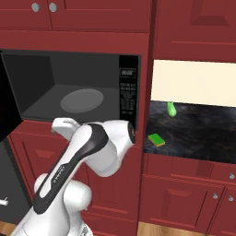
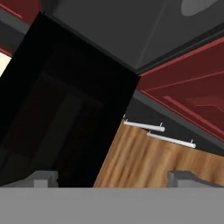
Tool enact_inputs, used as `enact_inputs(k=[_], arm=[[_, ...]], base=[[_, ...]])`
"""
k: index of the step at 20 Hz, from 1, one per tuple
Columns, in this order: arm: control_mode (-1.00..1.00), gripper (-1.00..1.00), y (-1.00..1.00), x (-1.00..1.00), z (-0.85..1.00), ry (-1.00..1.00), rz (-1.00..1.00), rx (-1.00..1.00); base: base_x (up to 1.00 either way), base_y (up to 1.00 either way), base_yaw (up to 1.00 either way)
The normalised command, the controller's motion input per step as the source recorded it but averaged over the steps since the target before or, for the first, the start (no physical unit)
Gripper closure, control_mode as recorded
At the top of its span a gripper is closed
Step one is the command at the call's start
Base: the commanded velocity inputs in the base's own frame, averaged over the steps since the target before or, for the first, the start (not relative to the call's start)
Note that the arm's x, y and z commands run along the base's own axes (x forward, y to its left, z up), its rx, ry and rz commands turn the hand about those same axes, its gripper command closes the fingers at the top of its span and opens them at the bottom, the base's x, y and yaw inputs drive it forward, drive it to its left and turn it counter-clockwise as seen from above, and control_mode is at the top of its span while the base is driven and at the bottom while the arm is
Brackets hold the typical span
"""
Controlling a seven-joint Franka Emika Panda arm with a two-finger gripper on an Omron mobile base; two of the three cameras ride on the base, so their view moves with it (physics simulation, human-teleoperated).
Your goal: Place the sponge inside the microwave to prepare for sanitizing.
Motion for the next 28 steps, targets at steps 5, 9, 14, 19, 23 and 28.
enact_inputs(k=[5,9,14,19,23,28], arm=[[-1.00,-1.00,-0.53,0.07,0.00,0.00,0.00,-0.22],[-1.00,-1.00,-0.49,0.07,0.00,-0.01,0.04,-0.16],[-1.00,-1.00,-0.46,0.09,0.00,-0.11,0.13,-0.02],[-1.00,-1.00,-0.42,0.05,-0.01,-0.31,0.15,0.00],[-1.00,-1.00,-0.37,0.09,-0.01,-0.21,-0.01,-0.06],[-1.00,-1.00,-0.38,0.14,-0.01,-0.08,-0.04,-0.09]], base=[[0.00,0.00,0.00],[0.00,0.00,0.00],[0.00,0.00,0.00],[0.00,0.00,0.00],[0.00,0.00,0.00],[0.00,0.00,0.00]])
